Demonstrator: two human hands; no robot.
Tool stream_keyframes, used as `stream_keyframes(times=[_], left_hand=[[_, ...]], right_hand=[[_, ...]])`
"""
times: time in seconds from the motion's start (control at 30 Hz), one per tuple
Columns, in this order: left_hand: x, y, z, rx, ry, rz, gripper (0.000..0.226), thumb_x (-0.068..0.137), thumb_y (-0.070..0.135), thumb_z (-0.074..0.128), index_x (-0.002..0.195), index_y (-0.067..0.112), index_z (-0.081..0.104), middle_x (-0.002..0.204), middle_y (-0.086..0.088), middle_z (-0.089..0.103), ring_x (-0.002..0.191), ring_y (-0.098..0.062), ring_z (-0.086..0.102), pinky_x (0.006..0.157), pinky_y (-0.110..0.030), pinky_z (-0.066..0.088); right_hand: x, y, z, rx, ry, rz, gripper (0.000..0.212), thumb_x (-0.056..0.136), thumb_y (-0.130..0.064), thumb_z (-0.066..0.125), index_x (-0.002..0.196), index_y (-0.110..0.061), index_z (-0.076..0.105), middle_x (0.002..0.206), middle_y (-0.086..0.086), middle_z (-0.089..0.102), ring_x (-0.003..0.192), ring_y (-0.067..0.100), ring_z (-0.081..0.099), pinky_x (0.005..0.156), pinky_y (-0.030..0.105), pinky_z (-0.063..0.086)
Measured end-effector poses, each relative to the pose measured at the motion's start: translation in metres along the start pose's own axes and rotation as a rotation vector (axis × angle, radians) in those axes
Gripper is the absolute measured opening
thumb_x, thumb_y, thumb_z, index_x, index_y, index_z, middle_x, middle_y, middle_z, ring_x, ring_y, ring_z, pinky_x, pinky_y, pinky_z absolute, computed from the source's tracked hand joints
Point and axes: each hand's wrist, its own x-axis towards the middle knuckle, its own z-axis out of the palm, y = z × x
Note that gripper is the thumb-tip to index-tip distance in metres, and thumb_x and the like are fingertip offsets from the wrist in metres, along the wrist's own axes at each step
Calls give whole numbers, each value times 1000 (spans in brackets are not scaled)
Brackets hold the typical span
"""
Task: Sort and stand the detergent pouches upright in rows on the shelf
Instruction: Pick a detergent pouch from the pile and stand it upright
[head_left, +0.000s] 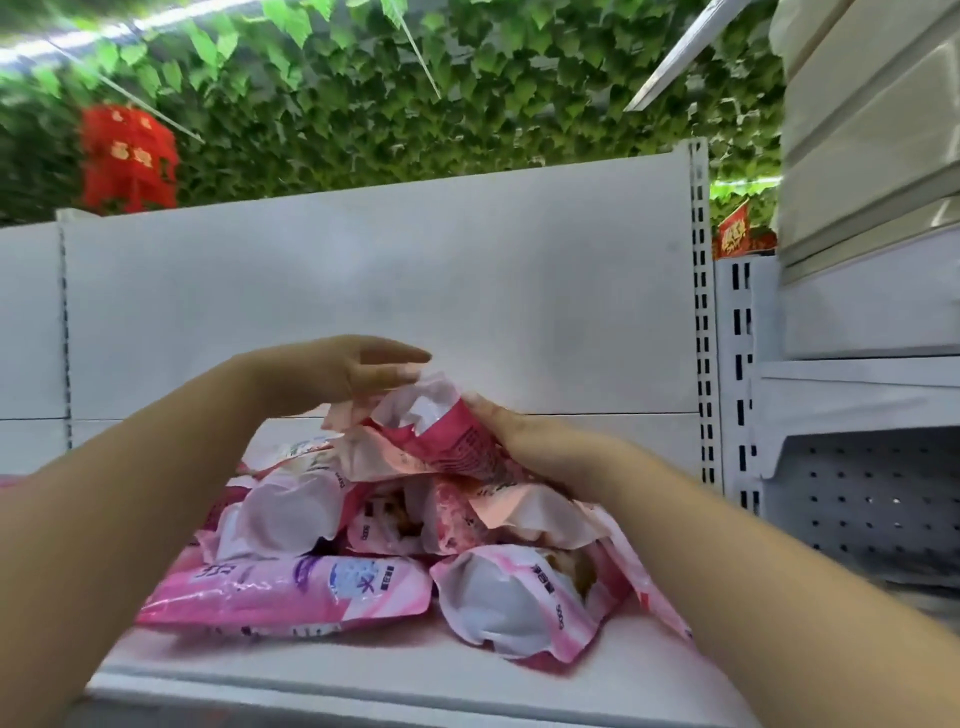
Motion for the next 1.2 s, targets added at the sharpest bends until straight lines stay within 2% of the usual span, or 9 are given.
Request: stream_keyframes(times=[0.17, 0.27, 0.37, 0.57, 0.7, 0.8, 1.0, 1.13, 1.2], left_hand=[[8, -4, 23, 2, 113, 2, 53, 80, 59, 35, 111, 26, 62, 114, 5, 59, 110, -8, 50, 100, -25, 34], [2, -25, 52, -40, 207, 27, 19, 93, 39, 42, 85, 27, 54, 78, 5, 56, 73, -10, 53, 68, -18, 41], [-1, -40, 56, -1, 202, -18, 28, 83, 50, 51, 82, 21, 51, 74, -6, 57, 70, -20, 51, 68, -32, 41], [-6, -31, 51, 144, 80, -6, 23, 90, 34, 53, 74, 18, 49, 58, 4, 45, 45, -2, 43, 44, -15, 36], [-13, -21, 38, 72, -117, -110, 54, 40, 68, 75, 70, 26, 61, 63, 13, 62, 61, -8, 55, 57, -21, 41], [-10, -1, 37, 51, -218, -111, 78, 17, 87, 61, 80, 41, 69, 83, 19, 68, 80, -1, 62, 74, -24, 43], [0, 43, 94, 576, 157, 88, 94, 48, 91, 25, 122, 40, 54, 132, 13, 52, 125, -10, 42, 104, -35, 29], [1, 45, 117, 851, 177, 123, 81, 70, 82, 7, 102, 36, 65, 86, 6, 64, 85, -17, 52, 63, -25, 36], [0, 44, 122, 879, 101, 94, 76, 77, 75, 6, 96, 31, 66, 81, 7, 64, 81, -16, 53, 64, -25, 39]], right_hand=[[22, 3, 11, -32, -13, 4, 57, 95, -55, 20, 132, -21, 47, 126, -2, 55, 116, 9, 49, 89, 13, 37], [13, 11, 1, 72, -39, 52, 54, 97, -51, 17, 127, -21, 51, 126, -2, 56, 115, 12, 53, 84, 10, 39], [-5, 19, -26, 86, -36, 202, 54, 93, -55, 23, 116, -19, 58, 128, -2, 57, 119, 11, 50, 90, 19, 37], [-70, 37, -79, -539, 139, 572, 65, 82, -67, 40, 127, -21, 50, 129, 2, 49, 110, 19, 50, 91, 33, 42], [-91, 66, -63, -639, 97, 747, 82, 78, -72, 39, 137, -15, 42, 147, 8, 36, 129, 27, 41, 109, 39, 33], [-93, 77, -60, -672, 97, 726, 80, 83, -69, 32, 139, -13, 38, 151, 9, 29, 137, 25, 31, 111, 35, 23], [-91, 88, -63, -698, 95, 818, 84, 85, -66, 32, 143, -5, 28, 152, 12, 25, 138, 28, 28, 111, 38, 23], [-93, 89, -64, -715, 178, 781, 80, 87, -63, 32, 140, -3, 33, 150, 13, 29, 134, 29, 34, 108, 36, 28], [-96, 90, -63, -670, 277, 737, 78, 86, -61, 40, 135, 0, 40, 139, 16, 43, 122, 30, 46, 95, 31, 40]])
